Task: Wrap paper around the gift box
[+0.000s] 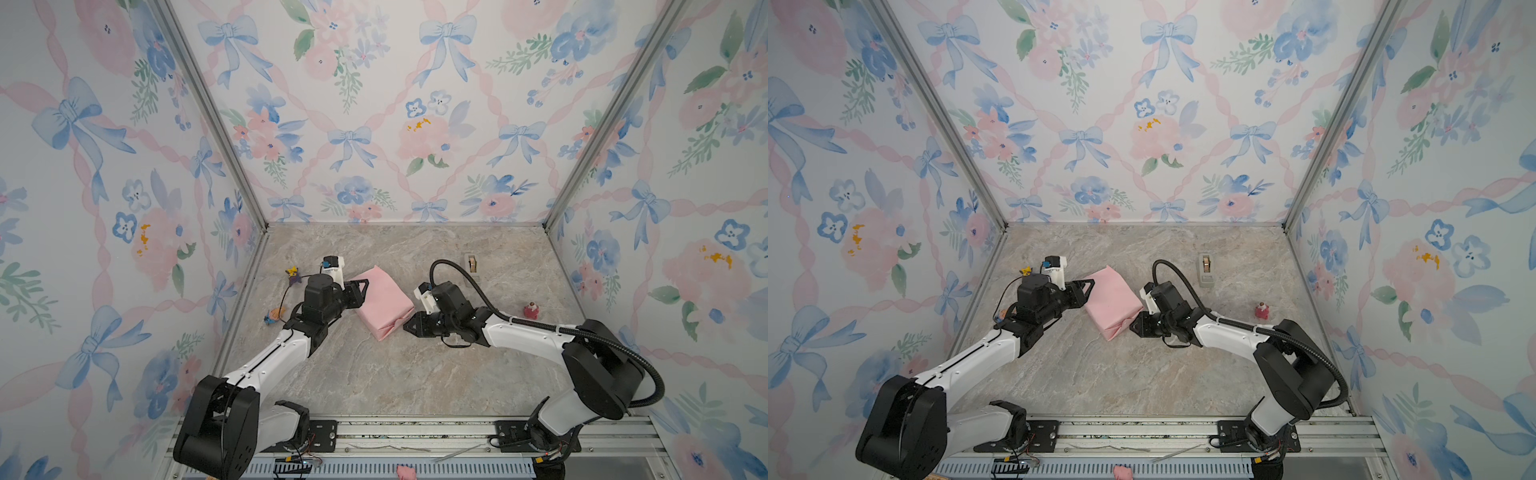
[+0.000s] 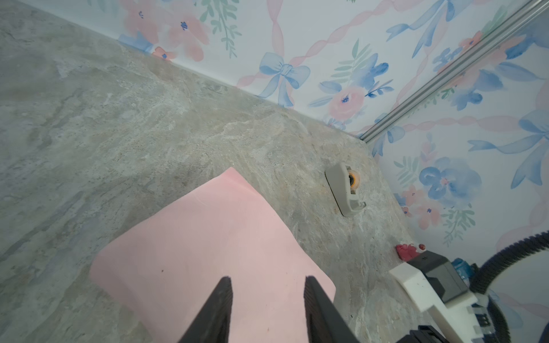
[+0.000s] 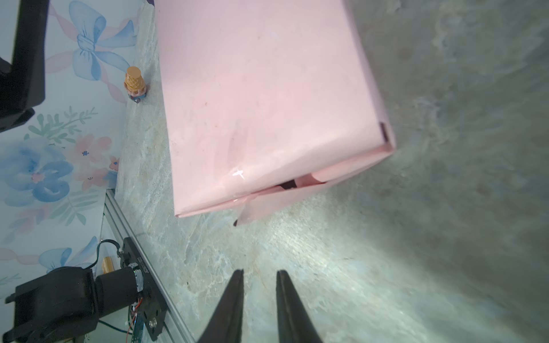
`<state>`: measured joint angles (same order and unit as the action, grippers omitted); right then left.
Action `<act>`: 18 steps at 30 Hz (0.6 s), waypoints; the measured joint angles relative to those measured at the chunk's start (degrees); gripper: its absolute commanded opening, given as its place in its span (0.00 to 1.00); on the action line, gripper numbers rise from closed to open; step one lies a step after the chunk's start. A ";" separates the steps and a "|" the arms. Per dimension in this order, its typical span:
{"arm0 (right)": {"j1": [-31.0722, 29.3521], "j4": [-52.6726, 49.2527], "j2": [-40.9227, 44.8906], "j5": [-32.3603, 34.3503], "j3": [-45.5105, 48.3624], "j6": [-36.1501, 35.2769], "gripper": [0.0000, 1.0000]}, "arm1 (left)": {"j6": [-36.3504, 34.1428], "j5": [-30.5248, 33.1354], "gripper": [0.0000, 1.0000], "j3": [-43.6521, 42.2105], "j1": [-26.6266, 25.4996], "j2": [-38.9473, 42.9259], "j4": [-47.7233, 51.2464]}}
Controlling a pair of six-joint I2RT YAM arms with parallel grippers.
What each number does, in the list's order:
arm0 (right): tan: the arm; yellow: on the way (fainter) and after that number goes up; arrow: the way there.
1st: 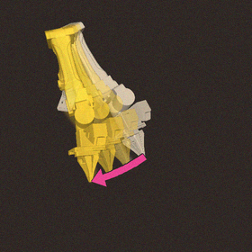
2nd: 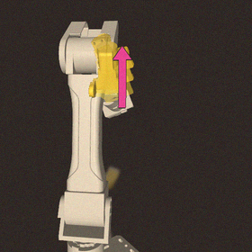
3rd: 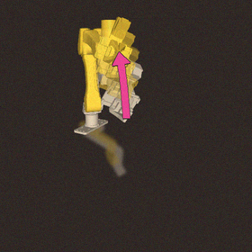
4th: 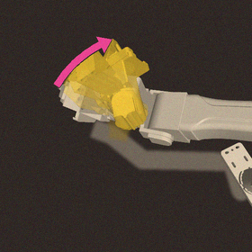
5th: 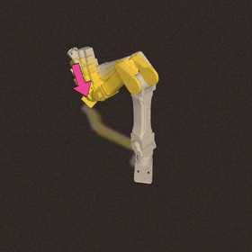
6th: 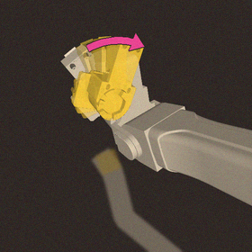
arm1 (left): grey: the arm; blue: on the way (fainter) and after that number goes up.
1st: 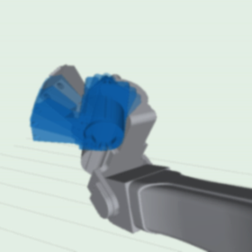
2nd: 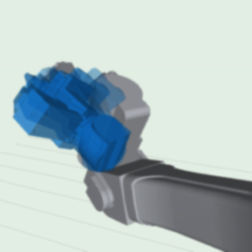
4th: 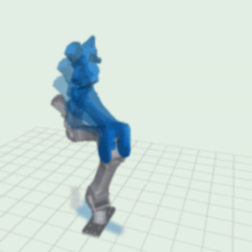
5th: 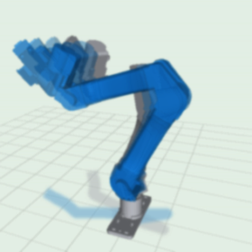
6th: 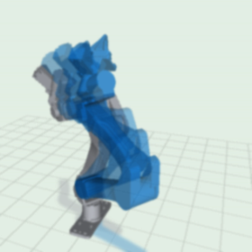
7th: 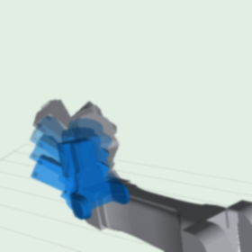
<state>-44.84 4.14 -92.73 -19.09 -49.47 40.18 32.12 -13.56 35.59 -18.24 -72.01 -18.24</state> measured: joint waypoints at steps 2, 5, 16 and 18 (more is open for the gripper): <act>-1.36 3.08 -2.23 1.14 0.00 1.88 0.17 | -1.36 -0.61 0.37 1.27 -0.94 -2.62 -0.02; -2.54 6.29 -5.25 2.54 0.00 4.13 0.15 | -2.89 -1.31 0.36 2.71 -1.99 -6.29 -0.11; -2.62 11.41 -8.46 4.85 -0.04 6.97 0.10 | -4.11 -2.16 0.33 3.50 -2.49 -14.03 -1.86; -2.62 11.98 -8.76 4.85 -0.11 6.99 0.09 | -4.09 -2.25 0.33 3.15 -2.69 -14.60 -2.67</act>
<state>-47.46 16.12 -101.49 -14.24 -49.58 47.18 28.03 -15.81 38.74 -20.93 -86.61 -20.91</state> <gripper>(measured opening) 0.097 0.334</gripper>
